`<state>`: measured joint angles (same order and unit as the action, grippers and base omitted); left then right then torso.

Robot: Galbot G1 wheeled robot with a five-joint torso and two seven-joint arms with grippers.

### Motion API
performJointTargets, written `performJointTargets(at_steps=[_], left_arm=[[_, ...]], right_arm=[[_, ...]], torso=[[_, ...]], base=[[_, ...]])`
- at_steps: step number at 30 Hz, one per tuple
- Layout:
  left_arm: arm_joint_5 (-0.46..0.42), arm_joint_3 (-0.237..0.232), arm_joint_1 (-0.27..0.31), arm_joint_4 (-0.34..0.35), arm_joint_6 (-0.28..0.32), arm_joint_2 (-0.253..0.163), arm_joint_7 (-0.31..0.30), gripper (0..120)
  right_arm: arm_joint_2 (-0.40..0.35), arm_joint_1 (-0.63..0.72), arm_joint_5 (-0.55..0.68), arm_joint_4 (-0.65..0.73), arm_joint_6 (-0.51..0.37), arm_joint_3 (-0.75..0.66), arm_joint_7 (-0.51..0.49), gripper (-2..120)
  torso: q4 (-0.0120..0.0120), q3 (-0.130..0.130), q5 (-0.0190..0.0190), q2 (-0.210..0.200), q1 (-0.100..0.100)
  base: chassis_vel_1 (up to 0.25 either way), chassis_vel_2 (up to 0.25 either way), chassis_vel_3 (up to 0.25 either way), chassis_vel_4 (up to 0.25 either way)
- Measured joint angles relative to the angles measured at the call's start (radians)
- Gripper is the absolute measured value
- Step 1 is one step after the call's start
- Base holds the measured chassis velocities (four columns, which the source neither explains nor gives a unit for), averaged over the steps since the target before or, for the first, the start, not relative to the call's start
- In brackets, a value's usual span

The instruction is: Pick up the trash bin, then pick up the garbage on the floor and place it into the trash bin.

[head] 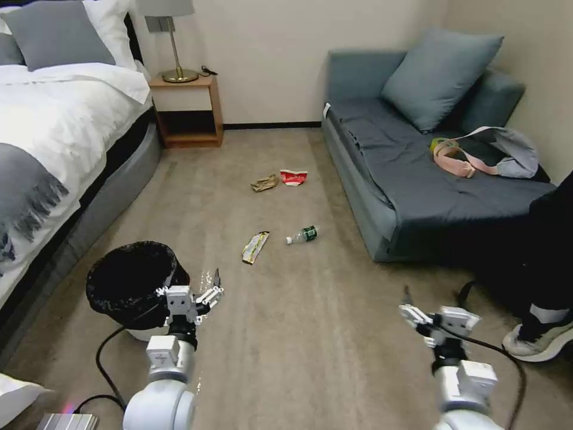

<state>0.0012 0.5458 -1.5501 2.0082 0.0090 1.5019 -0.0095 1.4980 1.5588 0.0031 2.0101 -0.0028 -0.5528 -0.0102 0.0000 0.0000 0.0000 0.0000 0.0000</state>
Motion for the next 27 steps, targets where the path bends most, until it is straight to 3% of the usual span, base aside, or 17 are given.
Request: performJointTargets(at_steps=[1, 3, 5, 6, 8, 9, 11, 12, 13, 14, 15, 20, 27], left_arm=[[0.0, -0.002, 0.0, 0.009, 0.011, 0.001, -0.011, 100], [-0.001, -0.034, 0.0, 0.09, 0.092, 0.012, -0.096, 100], [-0.002, -0.038, -0.001, 0.108, 0.089, 0.014, -0.092, 100], [-0.001, -0.026, 0.0, 0.102, 0.05, 0.009, -0.057, 100], [0.002, -0.042, -0.004, 0.12, 0.087, 0.015, -0.088, 100], [0.002, -0.042, -0.004, 0.12, 0.087, 0.015, -0.088, 100], [0.007, -0.081, -0.008, 0.2, 0.184, 0.031, -0.186, 100], [0.009, -0.095, -0.01, 0.236, 0.227, 0.037, -0.231, 100], [0.009, -0.095, -0.01, 0.236, 0.227, 0.037, -0.231, 100], [0.011, -0.114, -0.012, 0.277, 0.274, 0.045, -0.278, 100], [0.012, -0.122, -0.012, 0.284, 0.289, 0.048, -0.291, 100], [0.012, -0.122, -0.013, 0.279, 0.292, 0.048, -0.295, 100], [0.013, -0.12, -0.013, 0.27, 0.291, 0.048, -0.292, 100]], right_arm=[[0.0, 0.0, 0.0, 0.0, 0.0, 0.0, -0.001, 100], [-0.015, 0.057, 0.022, 0.066, -0.024, -0.015, -0.068, 100], [-0.022, 0.083, 0.032, 0.098, -0.036, -0.024, -0.1, 100], [-0.034, 0.129, 0.049, 0.151, -0.055, -0.037, -0.156, 100], [-0.046, 0.178, 0.065, 0.207, -0.073, -0.051, -0.207, 100], [-0.046, 0.178, 0.065, 0.207, -0.073, -0.051, -0.207, 100], [-0.026, 0.152, 0.027, 0.152, -0.034, -0.023, -0.088, 100], [-0.02, 0.133, 0.017, 0.129, -0.02, -0.019, -0.061, 100], [-0.02, 0.133, 0.017, 0.129, -0.02, -0.019, -0.061, 100], [-0.014, 0.101, 0.009, 0.093, -0.012, -0.012, -0.035, 100], [-0.015, 0.092, 0.012, 0.095, -0.016, -0.012, -0.046, 100], [-0.053, 0.212, 0.059, 0.237, -0.072, -0.052, -0.2, 100], [-0.058, 0.202, 0.066, 0.229, -0.073, -0.054, -0.201, 100]], torso=[[0.0, 0.0, -0.0001, 0.0, 0.0], [0.0002, 0.0, 0.0003, 0.0, 0.0], [0.0001, 0.0, -0.0002, 0.0, 0.0], [-0.0006, 0.0, 0.001, 0.0, 0.0], [-0.0005, 0.0, -0.0016, 0.0, 0.0], [-0.0005, 0.0, -0.0016, 0.0, 0.0], [0.0003, 0.0, 0.0015, 0.0, 0.0], [0.0, 0.0, -0.0005, 0.0, 0.0], [0.0, 0.0, -0.0005, 0.0, 0.0], [-0.0004, 0.0, 0.0012, 0.0, 0.0], [0.0004, 0.0, 0.0002, 0.0, 0.0], [-0.0005, 0.0, -0.0006, 0.0, 0.0], [0.0, 0.0, 0.0, 0.0, 0.0]], base=[[0.0, 0.0, 0.0, 0.0], [0.0, 0.0, 0.0, 0.0], [0.0, 0.0, 0.0, 0.0], [0.0, 0.0, 0.0, 0.0], [0.0, 0.0, 0.0, 0.0], [0.0, 0.0, 0.0, 0.0], [0.0, 0.0, 0.0, 0.0], [0.0, 0.0, 0.0, 0.0], [0.0, 0.0, 0.0, 0.0], [0.0, 0.0, 0.0, 0.0], [0.0, 0.0, 0.0, 0.0], [0.0, 0.0, 0.0, 0.0], [0.0, 0.0, 0.0, 0.0]])
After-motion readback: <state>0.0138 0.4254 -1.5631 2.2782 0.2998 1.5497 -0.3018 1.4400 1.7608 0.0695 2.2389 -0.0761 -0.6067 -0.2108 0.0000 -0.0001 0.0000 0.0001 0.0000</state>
